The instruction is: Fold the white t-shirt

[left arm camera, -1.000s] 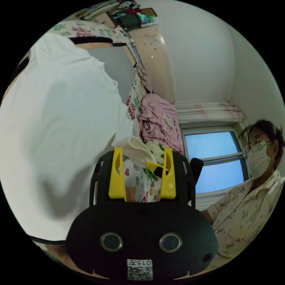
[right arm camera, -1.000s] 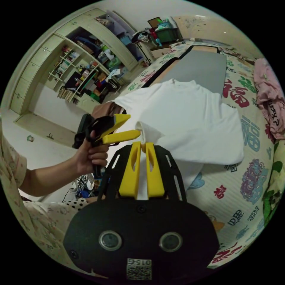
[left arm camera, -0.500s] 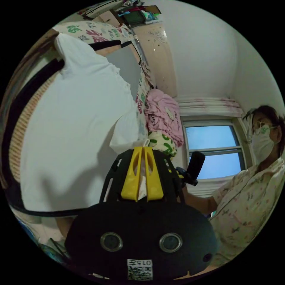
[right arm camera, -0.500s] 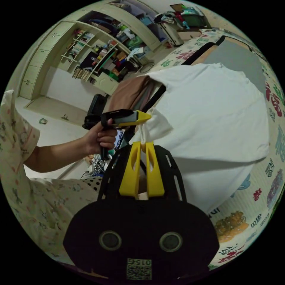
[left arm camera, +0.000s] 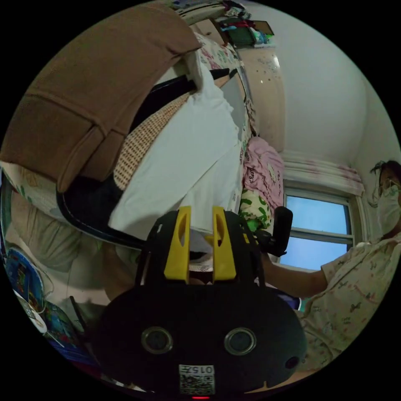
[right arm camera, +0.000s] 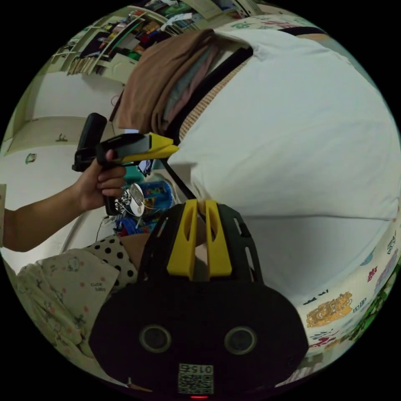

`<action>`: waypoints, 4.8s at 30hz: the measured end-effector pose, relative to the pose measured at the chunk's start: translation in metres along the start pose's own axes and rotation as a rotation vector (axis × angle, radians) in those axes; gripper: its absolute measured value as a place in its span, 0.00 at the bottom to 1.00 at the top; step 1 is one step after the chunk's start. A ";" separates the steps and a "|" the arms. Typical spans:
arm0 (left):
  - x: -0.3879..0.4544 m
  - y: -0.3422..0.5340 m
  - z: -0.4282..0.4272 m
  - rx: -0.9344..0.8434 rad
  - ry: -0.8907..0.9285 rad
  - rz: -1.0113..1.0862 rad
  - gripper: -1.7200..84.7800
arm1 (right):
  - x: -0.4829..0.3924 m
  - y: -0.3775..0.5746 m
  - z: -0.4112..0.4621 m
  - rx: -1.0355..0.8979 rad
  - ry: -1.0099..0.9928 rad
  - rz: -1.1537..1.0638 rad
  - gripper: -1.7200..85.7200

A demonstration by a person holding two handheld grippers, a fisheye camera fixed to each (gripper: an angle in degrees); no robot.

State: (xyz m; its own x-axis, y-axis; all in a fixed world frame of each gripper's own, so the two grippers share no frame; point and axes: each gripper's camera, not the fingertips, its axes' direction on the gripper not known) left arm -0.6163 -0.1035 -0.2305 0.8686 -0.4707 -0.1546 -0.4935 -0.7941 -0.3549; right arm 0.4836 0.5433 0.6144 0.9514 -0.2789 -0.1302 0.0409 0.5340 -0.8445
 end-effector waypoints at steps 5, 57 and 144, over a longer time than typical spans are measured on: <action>0.004 -0.009 0.049 -0.073 -0.122 0.006 0.16 | 0.036 0.007 0.007 -0.023 0.029 -0.003 0.06; 0.623 -0.407 0.683 -0.216 -0.657 0.651 0.09 | 0.857 0.236 -0.373 0.711 -0.582 0.938 0.04; -0.066 -0.283 -0.050 0.632 -0.418 0.479 0.02 | 0.560 -0.048 -0.045 0.051 0.036 0.582 0.04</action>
State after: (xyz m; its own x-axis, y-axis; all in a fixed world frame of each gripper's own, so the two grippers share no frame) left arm -0.5365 0.1332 -0.0736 0.5819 -0.4205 -0.6962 -0.7980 -0.1300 -0.5885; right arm 1.0005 0.3259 0.5582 0.8110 0.0453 -0.5832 -0.4696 0.6449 -0.6029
